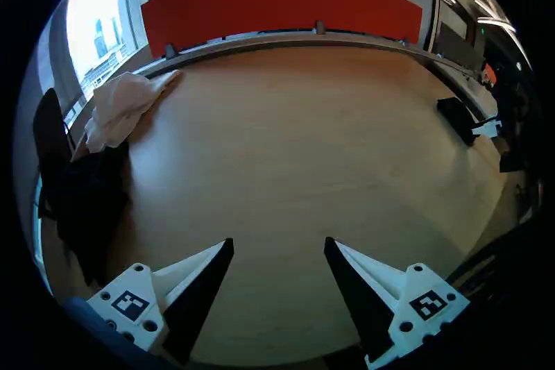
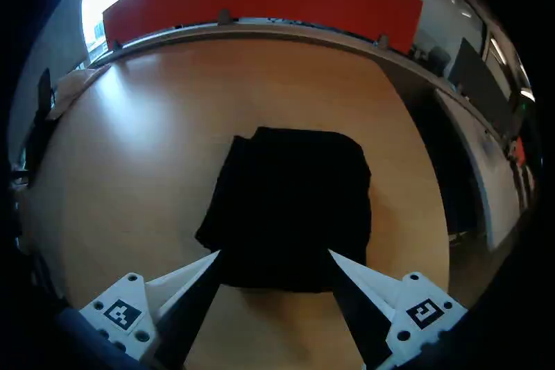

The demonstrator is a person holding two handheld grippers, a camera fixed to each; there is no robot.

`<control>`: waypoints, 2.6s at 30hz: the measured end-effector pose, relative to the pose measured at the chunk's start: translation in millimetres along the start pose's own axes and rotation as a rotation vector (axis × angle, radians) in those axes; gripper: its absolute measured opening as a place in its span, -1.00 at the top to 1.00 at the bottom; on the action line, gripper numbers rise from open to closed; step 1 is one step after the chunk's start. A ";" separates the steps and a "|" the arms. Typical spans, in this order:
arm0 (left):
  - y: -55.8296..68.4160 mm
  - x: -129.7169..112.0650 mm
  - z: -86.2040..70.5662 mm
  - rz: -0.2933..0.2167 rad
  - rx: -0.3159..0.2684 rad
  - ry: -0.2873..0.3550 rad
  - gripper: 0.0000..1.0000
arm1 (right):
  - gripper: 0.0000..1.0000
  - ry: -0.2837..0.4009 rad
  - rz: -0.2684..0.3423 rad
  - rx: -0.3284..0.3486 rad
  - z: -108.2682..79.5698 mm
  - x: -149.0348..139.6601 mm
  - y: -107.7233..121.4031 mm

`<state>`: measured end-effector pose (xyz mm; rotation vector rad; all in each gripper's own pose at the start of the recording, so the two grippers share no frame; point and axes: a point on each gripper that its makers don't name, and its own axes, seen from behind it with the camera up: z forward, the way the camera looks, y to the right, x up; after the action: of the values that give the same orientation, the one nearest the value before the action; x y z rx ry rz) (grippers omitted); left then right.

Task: Fold towel

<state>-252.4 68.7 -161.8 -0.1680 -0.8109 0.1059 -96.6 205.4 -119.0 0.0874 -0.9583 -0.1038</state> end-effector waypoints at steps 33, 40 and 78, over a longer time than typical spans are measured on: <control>-2.5 6.2 1.1 -0.036 0.004 0.014 -0.95 | -1.00 0.440 0.022 -0.129 -74.8 118.5 -2.6; -2.5 8.5 1.1 -0.040 0.004 0.021 -0.95 | -1.00 0.596 0.023 -0.159 -102.3 161.3 -8.5; -41.3 120.5 -9.6 -0.093 0.045 0.332 -0.94 | -1.00 0.858 0.076 -0.096 -150.8 269.3 -122.1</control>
<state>-161.6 46.1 -74.7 -0.1015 -0.4835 0.0078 174.5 54.4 -1.5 0.0013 -0.0988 -0.0335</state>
